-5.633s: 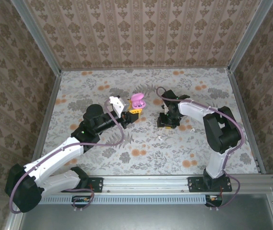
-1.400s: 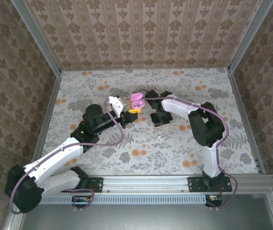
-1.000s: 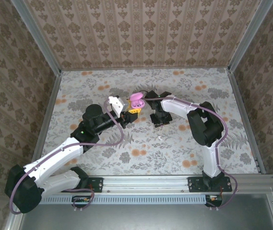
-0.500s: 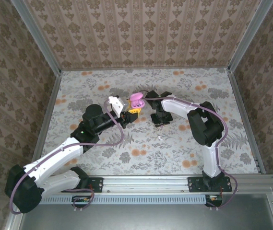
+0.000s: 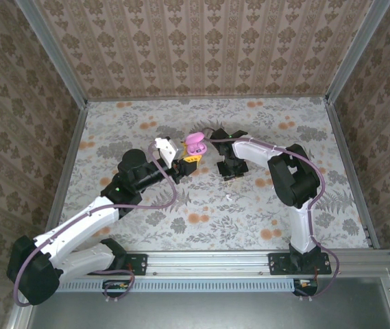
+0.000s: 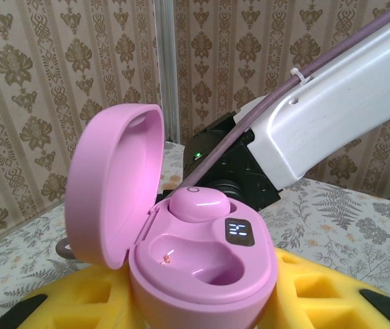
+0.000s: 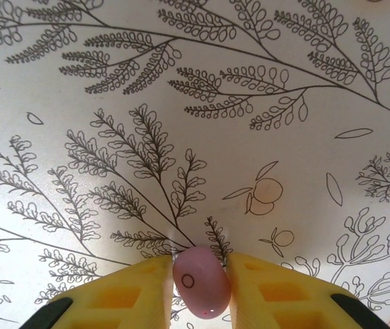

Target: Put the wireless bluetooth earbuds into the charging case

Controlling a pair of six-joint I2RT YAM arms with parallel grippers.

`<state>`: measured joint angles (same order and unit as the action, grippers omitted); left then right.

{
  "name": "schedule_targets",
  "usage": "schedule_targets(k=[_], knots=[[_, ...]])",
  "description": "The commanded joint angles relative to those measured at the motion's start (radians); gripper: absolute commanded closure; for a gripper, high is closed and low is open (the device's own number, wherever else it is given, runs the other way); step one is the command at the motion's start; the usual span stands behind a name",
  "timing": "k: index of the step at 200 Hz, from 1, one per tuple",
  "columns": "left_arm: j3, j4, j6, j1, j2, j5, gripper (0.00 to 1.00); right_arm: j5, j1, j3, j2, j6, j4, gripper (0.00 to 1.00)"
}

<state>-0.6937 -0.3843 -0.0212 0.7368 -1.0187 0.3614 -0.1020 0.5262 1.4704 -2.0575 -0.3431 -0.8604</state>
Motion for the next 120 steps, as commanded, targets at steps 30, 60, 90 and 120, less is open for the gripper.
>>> schedule_targets(k=[30,60,90,120], knots=[[-0.003,-0.007,0.011,-0.010,0.015,-0.004,0.62,-0.021,-0.017,0.004,-0.037,0.017,0.002,0.76],[-0.005,-0.005,0.013,-0.011,0.015,-0.004,0.62,-0.013,-0.023,0.023,-0.046,0.030,-0.003,0.77],[-0.006,-0.006,0.012,-0.011,0.012,-0.005,0.62,0.004,-0.024,0.024,-0.026,0.029,0.004,0.77],[-0.007,-0.008,0.012,-0.010,0.007,-0.004,0.62,0.032,-0.029,-0.010,0.045,0.008,0.030,0.77]])
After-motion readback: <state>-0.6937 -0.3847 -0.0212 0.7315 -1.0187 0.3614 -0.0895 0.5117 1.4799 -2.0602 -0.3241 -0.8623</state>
